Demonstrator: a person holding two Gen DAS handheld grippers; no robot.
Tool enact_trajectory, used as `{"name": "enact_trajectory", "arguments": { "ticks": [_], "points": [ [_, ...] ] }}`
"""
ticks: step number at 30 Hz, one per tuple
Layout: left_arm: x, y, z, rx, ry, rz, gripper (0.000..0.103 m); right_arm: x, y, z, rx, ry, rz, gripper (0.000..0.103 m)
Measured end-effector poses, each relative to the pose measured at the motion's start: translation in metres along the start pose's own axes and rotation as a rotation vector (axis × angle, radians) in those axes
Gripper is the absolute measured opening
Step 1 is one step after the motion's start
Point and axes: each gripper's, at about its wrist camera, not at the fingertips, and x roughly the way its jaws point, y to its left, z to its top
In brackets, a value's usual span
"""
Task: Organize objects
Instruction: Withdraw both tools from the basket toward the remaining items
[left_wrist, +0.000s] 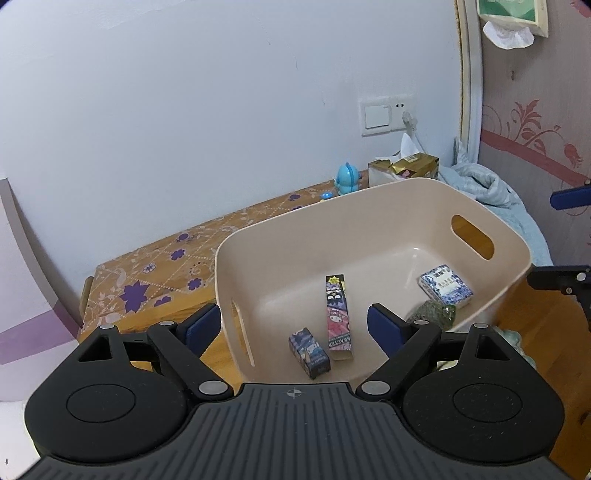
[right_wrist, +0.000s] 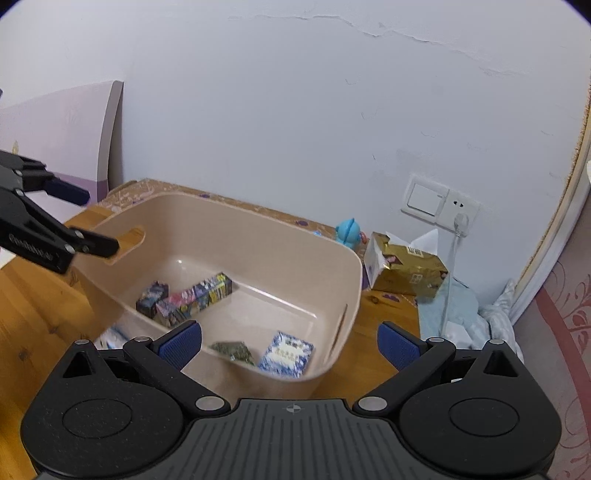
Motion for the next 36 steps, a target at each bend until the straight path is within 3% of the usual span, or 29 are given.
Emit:
{"name": "enact_trajectory", "arguments": {
  "ticks": [15, 36],
  "points": [
    [-0.024, -0.002, -0.047, -0.019, 0.000, -0.018, 0.090, -0.010, 0.002, -0.046, 0.025, 0.066, 0.003, 0.103],
    [0.022, 0.001, -0.123, -0.080, 0.213, -0.010, 0.090, 0.038, 0.027, -0.088, 0.006, 0.228, 0.063, 0.103]
  ]
}}
